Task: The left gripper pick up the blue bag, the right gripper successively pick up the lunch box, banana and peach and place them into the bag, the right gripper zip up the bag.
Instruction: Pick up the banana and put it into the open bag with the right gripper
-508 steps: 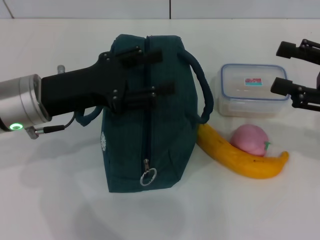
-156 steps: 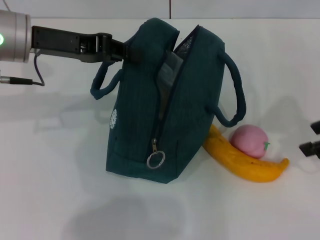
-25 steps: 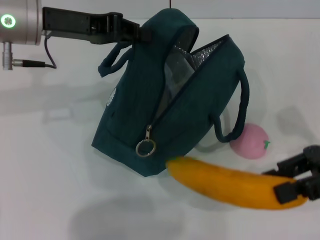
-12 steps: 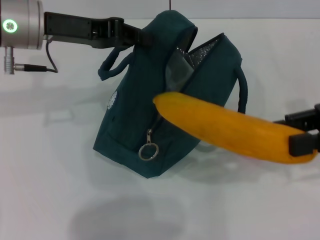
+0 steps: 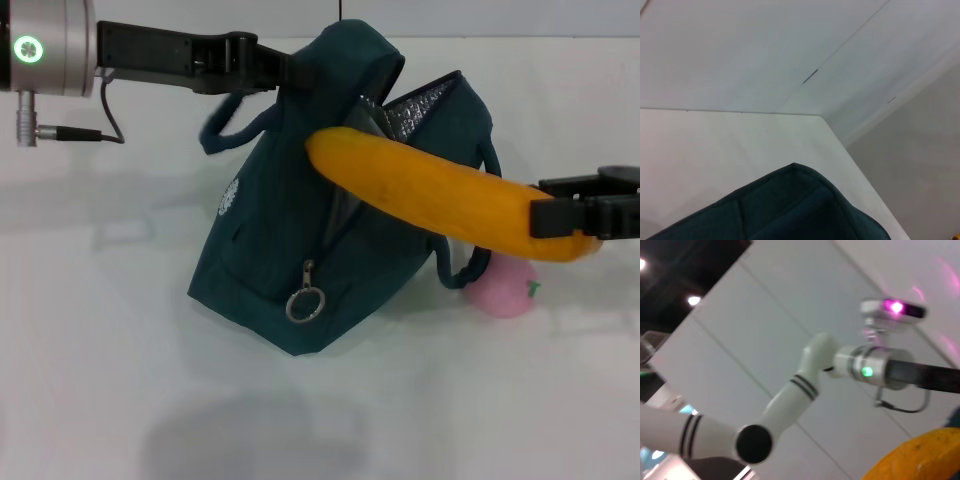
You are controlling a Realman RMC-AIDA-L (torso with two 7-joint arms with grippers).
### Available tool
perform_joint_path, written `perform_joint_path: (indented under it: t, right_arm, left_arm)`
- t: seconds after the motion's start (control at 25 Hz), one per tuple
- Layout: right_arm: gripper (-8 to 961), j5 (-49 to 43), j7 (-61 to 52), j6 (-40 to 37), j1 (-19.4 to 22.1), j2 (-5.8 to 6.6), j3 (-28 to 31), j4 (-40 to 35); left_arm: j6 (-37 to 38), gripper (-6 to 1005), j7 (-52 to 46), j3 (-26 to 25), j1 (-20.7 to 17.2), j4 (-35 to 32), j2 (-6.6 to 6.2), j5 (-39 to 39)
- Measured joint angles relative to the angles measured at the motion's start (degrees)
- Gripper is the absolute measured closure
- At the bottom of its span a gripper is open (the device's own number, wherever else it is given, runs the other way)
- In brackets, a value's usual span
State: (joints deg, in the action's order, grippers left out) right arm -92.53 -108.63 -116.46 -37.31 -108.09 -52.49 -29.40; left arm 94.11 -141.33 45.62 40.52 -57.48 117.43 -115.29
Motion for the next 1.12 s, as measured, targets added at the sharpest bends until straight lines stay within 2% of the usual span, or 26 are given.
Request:
perform_joint_path:
  t: [0.16,0.4,0.52,0.76,1.12]
  right_arm:
    - [491,-0.9,-1.6,2.3,0.2,0.23,0.0,3.1]
    - [490,-0.9,-5.7,5.6,-0.2,-0.77,0.1,8.0]
    - [489,-0.9,-9.4,7.0,-0.7,-1.76,0.1,9.5]
    - [488,0.6,-18.5,11.4,-0.9,-4.6,1.1,9.8]
    - [486,2.7,-25.8,17.7,-2.0,-6.98,1.1,10.1]
  left_arm:
    - [0.0,916,0.0,0.0,0.0,0.0,-0.01,0.1]
    - [-0.1,915,1.0,0.0,0.0,0.0,0.45,0.2]
    - [0.0,915,1.6,0.2,0.0,0.0,0.74,0.2]
    - [0.3,915,2.2,0.4,0.0,0.0,0.78,0.4]
    - [0.5,914,3.5,2.3,-0.4,0.0,0.83,2.5]
